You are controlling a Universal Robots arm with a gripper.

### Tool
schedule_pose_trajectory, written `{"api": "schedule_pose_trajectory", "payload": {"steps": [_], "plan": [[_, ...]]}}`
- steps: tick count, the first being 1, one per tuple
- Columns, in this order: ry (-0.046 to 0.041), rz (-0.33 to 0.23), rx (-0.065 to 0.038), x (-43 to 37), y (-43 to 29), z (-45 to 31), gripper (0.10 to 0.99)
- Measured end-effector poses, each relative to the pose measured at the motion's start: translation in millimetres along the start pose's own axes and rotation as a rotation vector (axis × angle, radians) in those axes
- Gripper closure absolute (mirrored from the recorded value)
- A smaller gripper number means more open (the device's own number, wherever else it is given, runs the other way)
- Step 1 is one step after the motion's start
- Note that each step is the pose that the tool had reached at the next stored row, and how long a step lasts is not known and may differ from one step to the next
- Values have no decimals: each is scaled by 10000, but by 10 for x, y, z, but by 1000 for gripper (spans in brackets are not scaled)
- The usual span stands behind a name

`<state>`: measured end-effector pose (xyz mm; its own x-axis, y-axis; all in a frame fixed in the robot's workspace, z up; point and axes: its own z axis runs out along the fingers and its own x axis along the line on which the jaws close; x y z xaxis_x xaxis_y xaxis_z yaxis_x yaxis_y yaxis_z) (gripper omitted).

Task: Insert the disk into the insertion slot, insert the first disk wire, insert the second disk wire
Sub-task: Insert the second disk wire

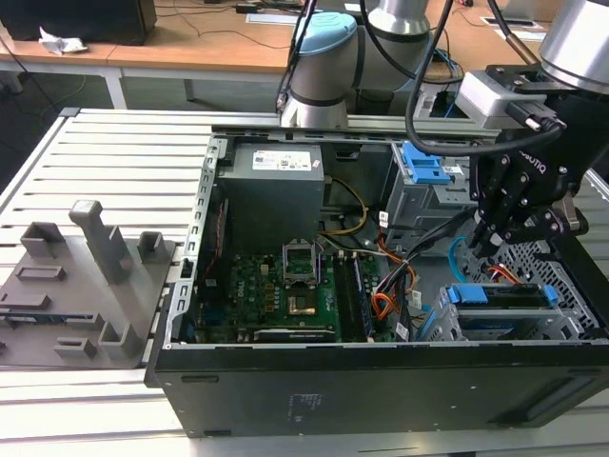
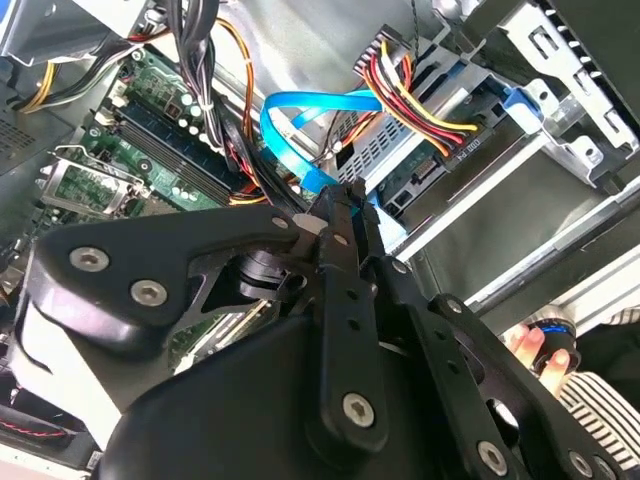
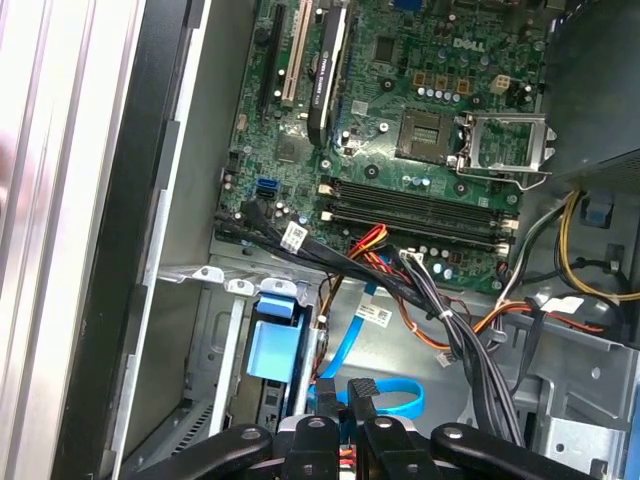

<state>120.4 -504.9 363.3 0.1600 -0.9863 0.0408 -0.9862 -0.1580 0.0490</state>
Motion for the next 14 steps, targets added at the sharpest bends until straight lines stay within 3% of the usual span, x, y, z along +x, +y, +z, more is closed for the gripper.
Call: {"api": "schedule_pose_trajectory", "payload": {"steps": [4, 12, 14], "plan": [[9, 1, -1, 5, 1, 0, 922], [9, 1, -1, 325, 52, 17, 922], [8, 0, -1, 337, 54, 17, 922]]}}
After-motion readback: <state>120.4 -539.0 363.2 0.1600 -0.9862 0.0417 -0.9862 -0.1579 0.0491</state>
